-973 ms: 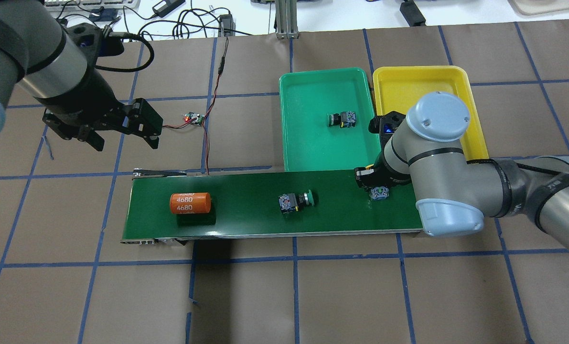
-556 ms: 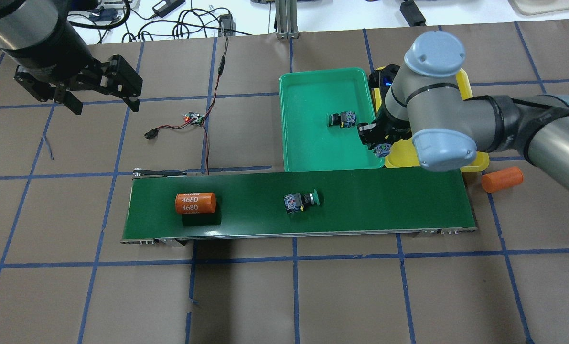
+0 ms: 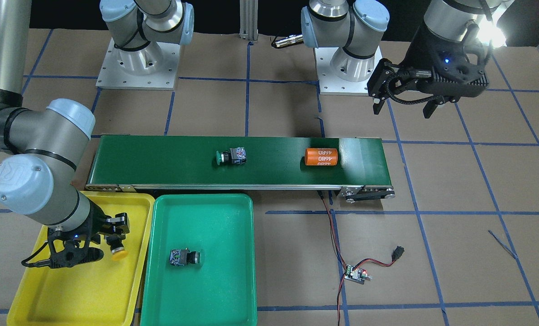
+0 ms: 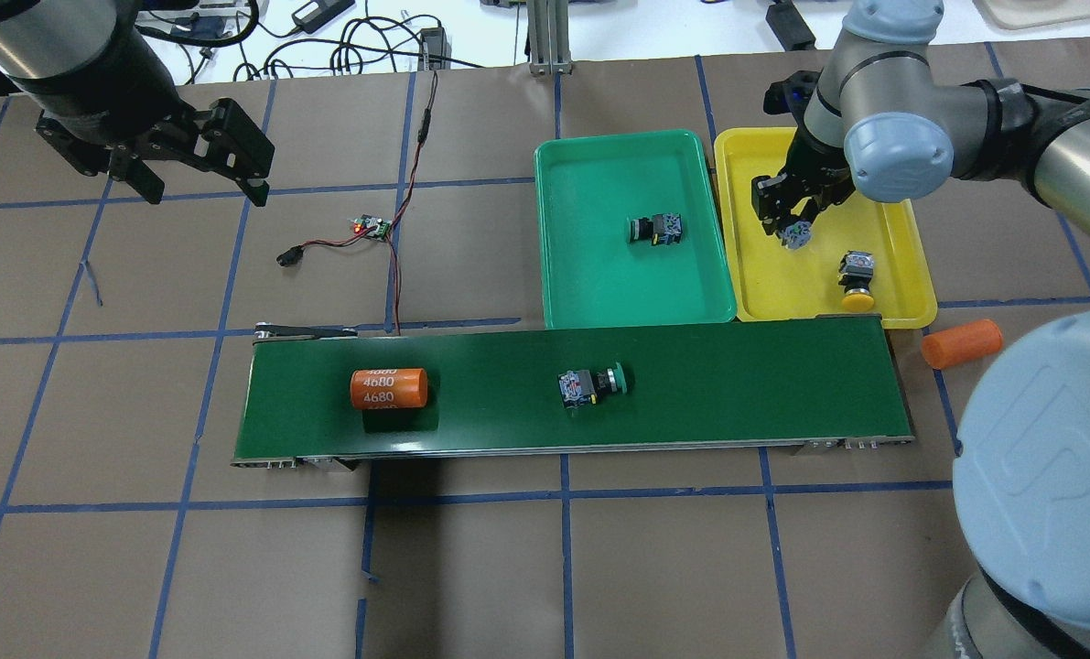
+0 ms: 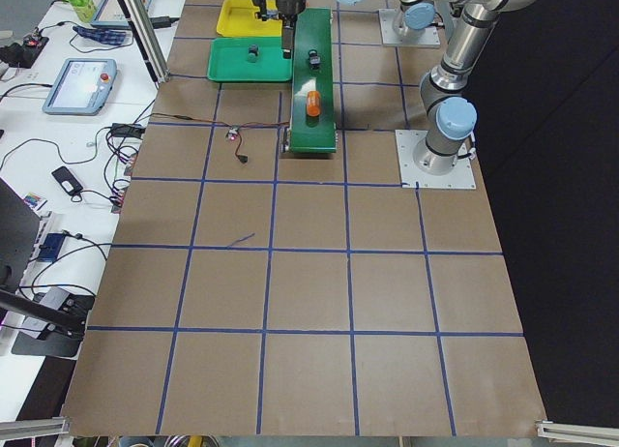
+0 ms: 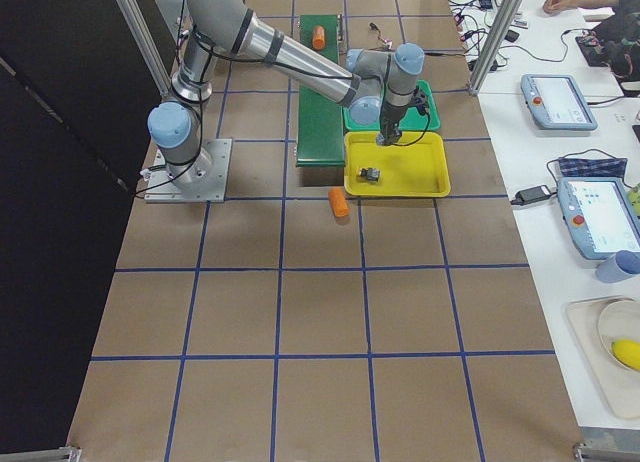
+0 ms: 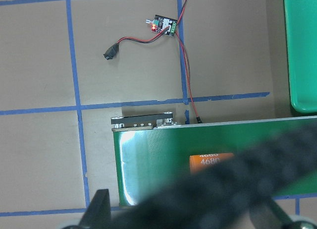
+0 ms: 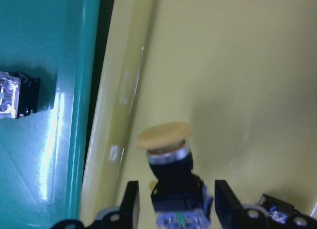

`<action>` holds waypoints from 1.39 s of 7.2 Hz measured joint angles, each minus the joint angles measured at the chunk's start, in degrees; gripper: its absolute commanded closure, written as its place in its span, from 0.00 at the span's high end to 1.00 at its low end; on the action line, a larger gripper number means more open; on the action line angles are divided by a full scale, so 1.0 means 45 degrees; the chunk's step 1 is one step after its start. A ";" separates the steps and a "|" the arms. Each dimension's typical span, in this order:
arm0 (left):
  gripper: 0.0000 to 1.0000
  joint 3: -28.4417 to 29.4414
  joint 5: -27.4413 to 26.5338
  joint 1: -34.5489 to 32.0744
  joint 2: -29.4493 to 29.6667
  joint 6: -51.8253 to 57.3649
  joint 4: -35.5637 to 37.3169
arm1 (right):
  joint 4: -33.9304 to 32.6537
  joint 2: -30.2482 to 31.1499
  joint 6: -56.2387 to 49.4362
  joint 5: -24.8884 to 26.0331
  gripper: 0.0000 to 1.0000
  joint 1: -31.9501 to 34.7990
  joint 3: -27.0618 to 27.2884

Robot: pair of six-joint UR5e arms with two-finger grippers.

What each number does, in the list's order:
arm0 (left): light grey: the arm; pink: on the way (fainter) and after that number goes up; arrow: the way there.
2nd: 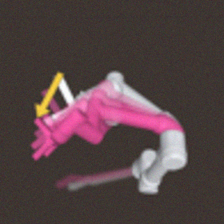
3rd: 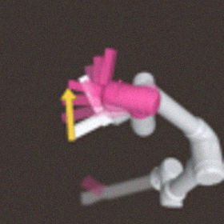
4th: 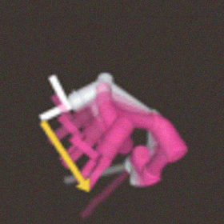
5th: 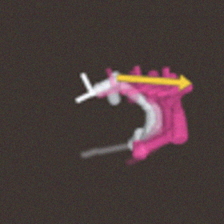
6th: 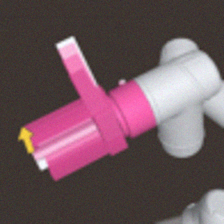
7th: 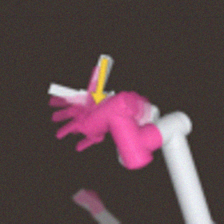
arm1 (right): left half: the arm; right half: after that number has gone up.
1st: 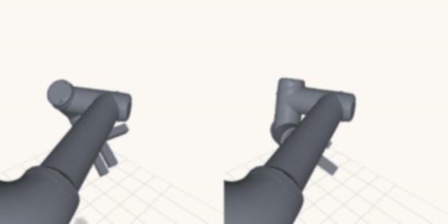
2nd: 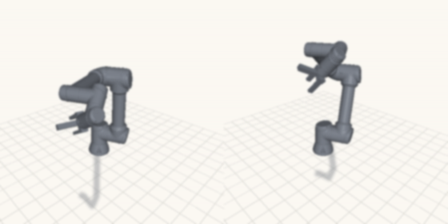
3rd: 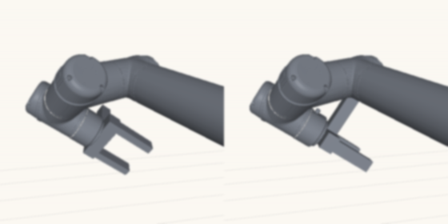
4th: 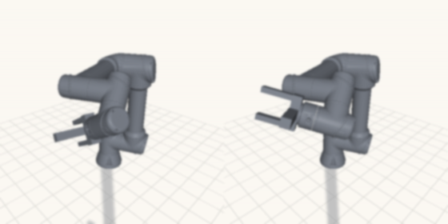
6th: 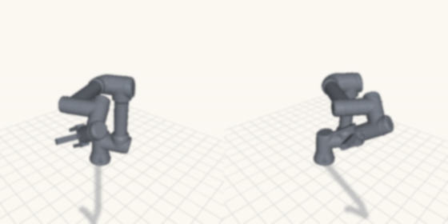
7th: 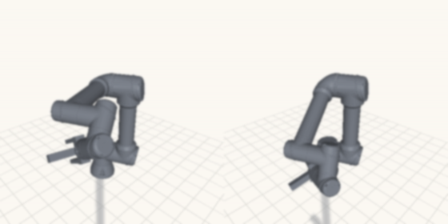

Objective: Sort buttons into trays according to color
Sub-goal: 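Move the right gripper back down to the green button at the belt end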

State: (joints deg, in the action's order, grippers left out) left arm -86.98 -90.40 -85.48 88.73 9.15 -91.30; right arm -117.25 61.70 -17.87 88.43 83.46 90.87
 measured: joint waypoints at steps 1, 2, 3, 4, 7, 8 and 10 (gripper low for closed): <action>1.00 -0.0080 -0.0024 0.0012 0.0018 0.0042 0.0076 | 0.0244 0.0017 -0.0102 -0.0007 1.00 0.0012 -0.0007; 1.00 -0.0158 -0.0014 0.0018 0.0048 0.0026 0.0175 | 0.0746 0.0220 -0.0490 -0.0016 1.00 0.0080 0.0051; 1.00 -0.0206 0.0006 0.0025 0.0090 0.0016 0.0234 | 0.1185 0.0675 -0.1365 -0.0020 1.00 0.0158 0.0303; 1.00 -0.0221 0.0047 0.0035 0.0126 0.0002 0.0257 | 0.1382 0.1404 -0.2366 -0.0075 1.00 0.0207 0.0970; 1.00 -0.0234 0.0279 0.0050 0.0317 -0.0024 0.0435 | 0.0323 0.4600 -0.5723 -0.1037 1.00 0.0667 0.4544; 1.00 -0.0241 0.0300 0.0050 0.0355 -0.0033 0.0474 | -0.0775 0.5409 -0.6646 -0.1097 1.00 0.0844 0.5843; 1.00 -0.0245 0.0320 0.0051 0.0373 -0.0052 0.0496 | -0.3137 0.6265 -0.8165 -0.1052 1.00 0.1000 0.7875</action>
State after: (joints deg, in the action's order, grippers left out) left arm -88.09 -88.96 -85.25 90.41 8.91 -89.07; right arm -131.37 89.89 -54.62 83.70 87.96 126.31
